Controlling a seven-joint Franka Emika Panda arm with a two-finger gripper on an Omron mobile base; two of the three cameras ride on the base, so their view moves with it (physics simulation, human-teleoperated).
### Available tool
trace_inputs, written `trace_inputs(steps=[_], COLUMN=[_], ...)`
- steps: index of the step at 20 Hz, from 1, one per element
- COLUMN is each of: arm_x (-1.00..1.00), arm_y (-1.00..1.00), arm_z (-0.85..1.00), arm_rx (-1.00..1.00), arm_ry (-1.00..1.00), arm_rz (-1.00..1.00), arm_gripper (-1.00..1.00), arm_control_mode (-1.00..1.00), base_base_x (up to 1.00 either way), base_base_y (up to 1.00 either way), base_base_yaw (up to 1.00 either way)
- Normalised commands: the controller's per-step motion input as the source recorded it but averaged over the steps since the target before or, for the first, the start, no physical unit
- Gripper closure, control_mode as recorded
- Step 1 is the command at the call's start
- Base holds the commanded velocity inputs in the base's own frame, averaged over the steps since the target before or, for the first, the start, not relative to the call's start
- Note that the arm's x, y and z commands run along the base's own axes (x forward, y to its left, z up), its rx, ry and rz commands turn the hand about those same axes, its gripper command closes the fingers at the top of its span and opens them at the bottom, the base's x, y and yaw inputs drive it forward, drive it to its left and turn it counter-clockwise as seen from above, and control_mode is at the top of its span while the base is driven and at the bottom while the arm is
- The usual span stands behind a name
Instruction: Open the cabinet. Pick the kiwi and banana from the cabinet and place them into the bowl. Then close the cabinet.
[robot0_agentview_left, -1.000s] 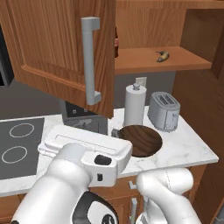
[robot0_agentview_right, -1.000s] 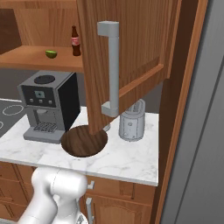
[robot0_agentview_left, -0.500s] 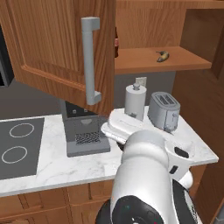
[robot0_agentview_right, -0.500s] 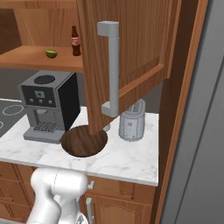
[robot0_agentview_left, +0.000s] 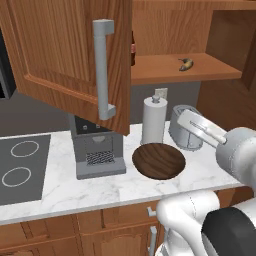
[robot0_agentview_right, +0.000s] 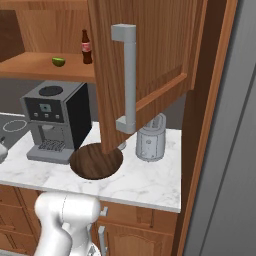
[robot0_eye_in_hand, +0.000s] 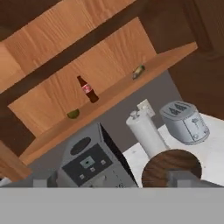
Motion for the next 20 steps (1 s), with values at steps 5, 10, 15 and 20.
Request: trace_inputs(steps=[5,10,15,20], arm_x=[0.36,0.6,0.68,0.21], arm_y=[-0.01,0.3,0.42,0.46], arm_z=[0.0,0.0,0.0,-0.13], arm_rx=[0.27,0.24,0.19,0.07], arm_ry=[0.17,0.19,0.23,0.07], arm_rz=[0.34,0.31,0.3,0.25], arm_gripper=[-1.0,-1.0,-1.0,-1.0], arm_control_mode=[-1.0,-1.0,-1.0,-1.0], base_base_x=[0.0,0.0,0.0,0.0], base_base_y=[0.0,0.0,0.0,0.0], base_base_yaw=[0.0,0.0,0.0,0.0])
